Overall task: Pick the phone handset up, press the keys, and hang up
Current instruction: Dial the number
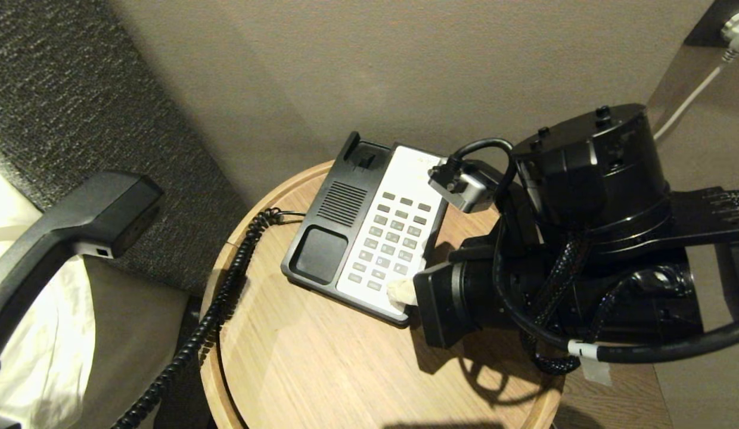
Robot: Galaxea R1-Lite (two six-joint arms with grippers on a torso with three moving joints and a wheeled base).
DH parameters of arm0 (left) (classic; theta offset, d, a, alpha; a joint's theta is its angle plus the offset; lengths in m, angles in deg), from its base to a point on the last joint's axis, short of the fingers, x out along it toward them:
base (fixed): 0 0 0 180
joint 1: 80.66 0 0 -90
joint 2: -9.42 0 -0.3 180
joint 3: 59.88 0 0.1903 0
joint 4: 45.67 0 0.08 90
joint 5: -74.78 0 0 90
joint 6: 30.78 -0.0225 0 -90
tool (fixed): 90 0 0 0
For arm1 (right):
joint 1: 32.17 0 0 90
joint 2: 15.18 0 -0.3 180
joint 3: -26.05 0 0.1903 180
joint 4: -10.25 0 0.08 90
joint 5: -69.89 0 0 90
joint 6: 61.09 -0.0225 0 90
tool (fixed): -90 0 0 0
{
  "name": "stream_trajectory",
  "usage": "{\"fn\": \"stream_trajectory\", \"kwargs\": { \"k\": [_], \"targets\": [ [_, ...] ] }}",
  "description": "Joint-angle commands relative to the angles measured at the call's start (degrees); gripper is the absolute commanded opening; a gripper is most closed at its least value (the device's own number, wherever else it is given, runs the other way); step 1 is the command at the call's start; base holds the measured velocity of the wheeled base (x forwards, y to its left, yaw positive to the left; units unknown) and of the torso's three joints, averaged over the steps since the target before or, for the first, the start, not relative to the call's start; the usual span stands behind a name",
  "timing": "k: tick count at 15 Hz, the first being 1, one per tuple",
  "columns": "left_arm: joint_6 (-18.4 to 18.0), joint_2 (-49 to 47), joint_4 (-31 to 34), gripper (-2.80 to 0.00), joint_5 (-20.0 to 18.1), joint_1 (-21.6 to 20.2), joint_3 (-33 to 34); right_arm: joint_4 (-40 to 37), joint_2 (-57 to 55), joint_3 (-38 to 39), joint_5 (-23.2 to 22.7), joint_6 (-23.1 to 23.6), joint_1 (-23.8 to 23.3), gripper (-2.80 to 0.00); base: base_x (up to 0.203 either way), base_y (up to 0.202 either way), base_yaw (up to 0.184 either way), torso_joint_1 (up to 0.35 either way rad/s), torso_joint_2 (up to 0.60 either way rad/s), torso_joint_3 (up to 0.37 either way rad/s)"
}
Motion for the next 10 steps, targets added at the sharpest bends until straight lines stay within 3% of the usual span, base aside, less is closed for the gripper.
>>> {"fn": "stream_trajectory", "kwargs": {
  "k": [1,10],
  "targets": [
    [0.3,0.0,0.0,-2.8,0.1,0.0,-0.1,0.0,-0.2,0.8,0.3,-0.1,-0.1,-2.8,0.0,0.0,0.0,0.0,0.0,0.0],
    [0.3,0.2,0.0,-2.8,0.1,0.0,-0.1,0.3,-0.8,1.0,0.4,0.6,-0.1,-2.8,0.0,0.0,0.0,0.0,0.0,0.0]
  ]
}}
